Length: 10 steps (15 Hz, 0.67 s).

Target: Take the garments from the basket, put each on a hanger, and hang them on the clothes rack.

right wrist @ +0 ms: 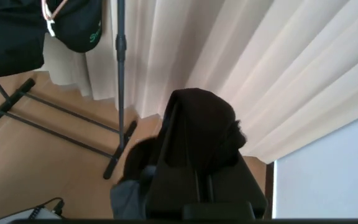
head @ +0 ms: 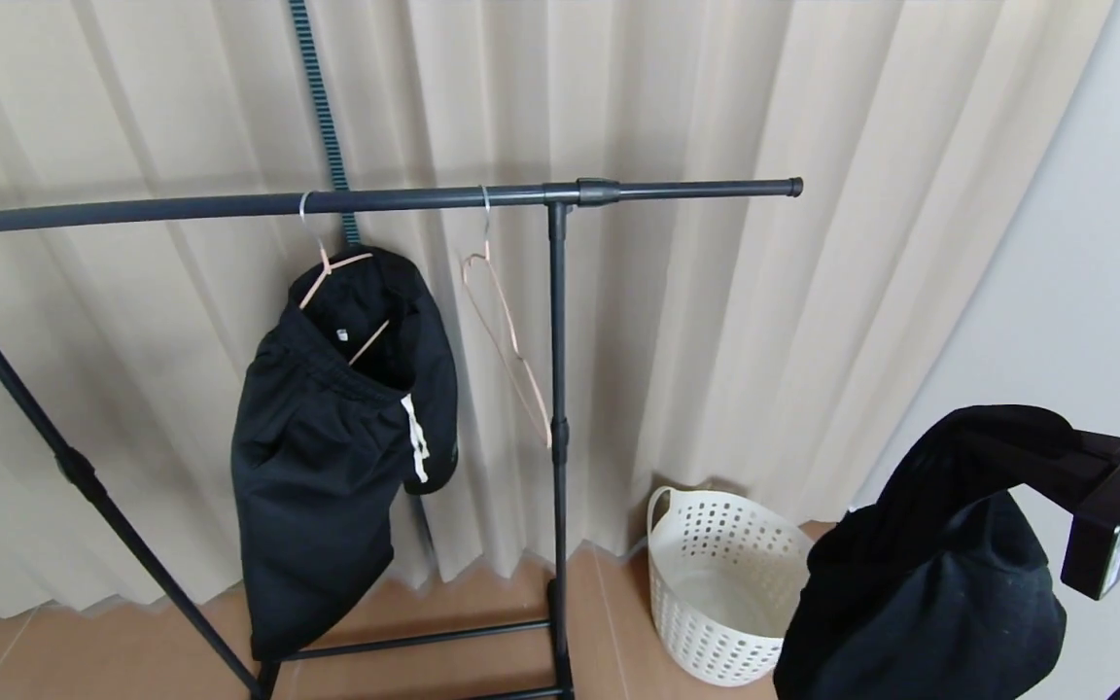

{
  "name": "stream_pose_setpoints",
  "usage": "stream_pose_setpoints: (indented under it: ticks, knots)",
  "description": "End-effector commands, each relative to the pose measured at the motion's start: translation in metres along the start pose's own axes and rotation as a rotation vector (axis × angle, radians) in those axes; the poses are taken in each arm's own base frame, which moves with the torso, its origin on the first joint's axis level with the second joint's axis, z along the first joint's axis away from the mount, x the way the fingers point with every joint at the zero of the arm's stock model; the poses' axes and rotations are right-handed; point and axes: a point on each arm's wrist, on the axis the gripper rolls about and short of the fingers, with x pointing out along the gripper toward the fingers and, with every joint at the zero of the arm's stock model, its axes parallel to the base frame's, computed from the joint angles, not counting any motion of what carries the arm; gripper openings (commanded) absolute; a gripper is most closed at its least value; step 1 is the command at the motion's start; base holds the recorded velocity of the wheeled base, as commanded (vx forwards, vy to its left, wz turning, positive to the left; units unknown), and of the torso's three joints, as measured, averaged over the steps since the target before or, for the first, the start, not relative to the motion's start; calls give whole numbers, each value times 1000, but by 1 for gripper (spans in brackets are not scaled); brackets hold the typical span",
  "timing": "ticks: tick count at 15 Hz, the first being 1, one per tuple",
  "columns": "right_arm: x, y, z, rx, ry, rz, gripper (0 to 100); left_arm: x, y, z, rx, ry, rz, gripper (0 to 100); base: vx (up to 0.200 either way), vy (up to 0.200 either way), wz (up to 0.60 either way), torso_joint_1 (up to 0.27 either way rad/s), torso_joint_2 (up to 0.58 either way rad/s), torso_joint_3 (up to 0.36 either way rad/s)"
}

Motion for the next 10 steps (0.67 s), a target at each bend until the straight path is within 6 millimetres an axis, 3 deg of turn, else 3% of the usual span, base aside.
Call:
stream_pose_setpoints:
  ticks: [1,5,6,8,10]
  knots:
    - [0,0,-1,-1,6,2,0,0,0,0,0,2,0,100,-200,0,0,27,2,2]
    - [0,0,-2,-2,7,1,0,0,0,0,-2,3,15,100,-200,0,0,0,5,1]
    - [0,0,-1,-3,6,2,0,0,0,0,-2,2,13,100,-200,200,0,2,7,2]
    - [0,0,-2,-2,7,1,0,0,0,0,-2,2,13,100,0,200,0,7,-2,5]
    - [1,1,-2,-6,8,2,0,0,0,0,-2,2,13,100,0,0,0,0,0,0]
